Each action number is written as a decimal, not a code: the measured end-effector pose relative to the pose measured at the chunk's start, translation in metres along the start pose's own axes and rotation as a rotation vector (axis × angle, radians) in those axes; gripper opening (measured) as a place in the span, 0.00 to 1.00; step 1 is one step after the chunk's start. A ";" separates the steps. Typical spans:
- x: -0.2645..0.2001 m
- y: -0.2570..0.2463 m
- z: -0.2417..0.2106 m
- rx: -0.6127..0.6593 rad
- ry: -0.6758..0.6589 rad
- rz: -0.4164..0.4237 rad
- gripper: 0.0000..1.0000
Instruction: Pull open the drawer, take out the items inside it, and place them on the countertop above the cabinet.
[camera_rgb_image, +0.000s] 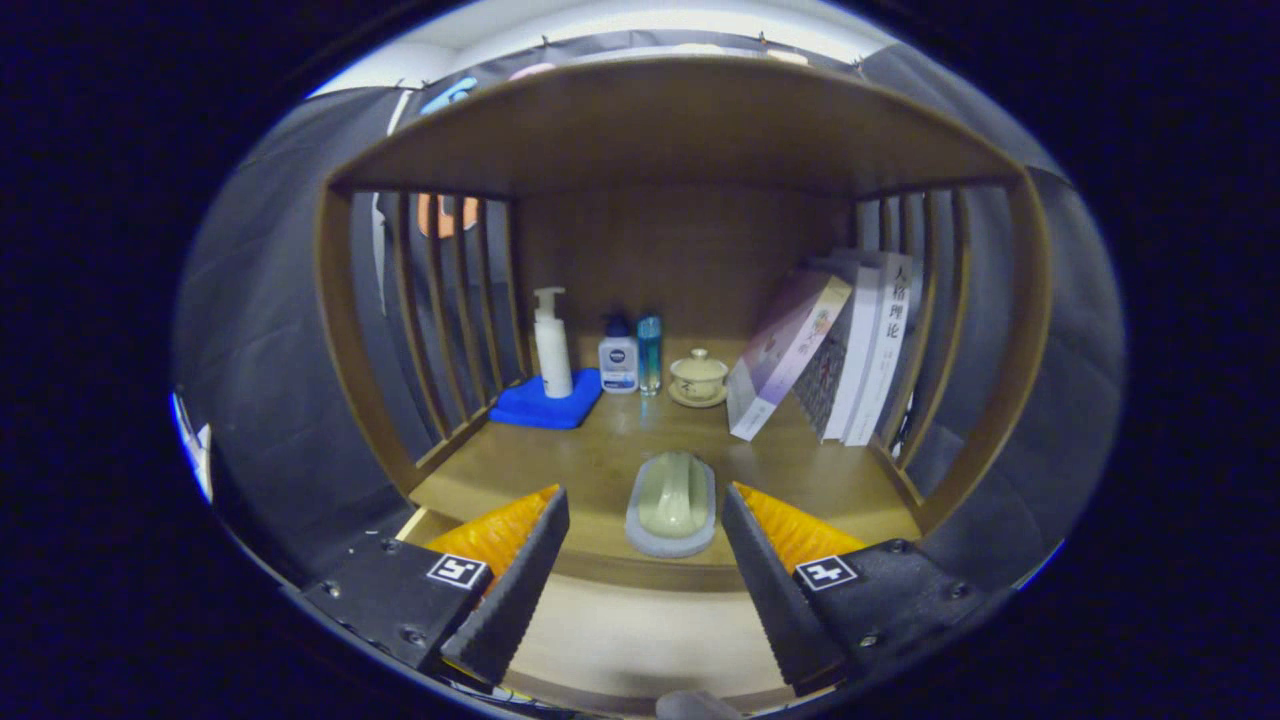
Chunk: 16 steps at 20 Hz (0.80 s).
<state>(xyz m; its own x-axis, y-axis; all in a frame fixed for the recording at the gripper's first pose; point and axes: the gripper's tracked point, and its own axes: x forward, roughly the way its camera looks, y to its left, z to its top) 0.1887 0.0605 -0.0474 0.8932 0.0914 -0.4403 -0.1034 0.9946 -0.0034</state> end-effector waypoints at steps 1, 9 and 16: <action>-0.013 0.002 -0.006 0.000 -0.029 0.004 0.97; -0.093 -0.005 -0.084 0.020 -0.245 -0.078 0.98; -0.103 -0.014 -0.179 0.092 -0.212 -0.149 0.99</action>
<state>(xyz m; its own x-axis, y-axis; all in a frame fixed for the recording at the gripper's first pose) 0.0200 0.0283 -0.1628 0.9682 -0.0582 -0.2435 0.0679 0.9972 0.0319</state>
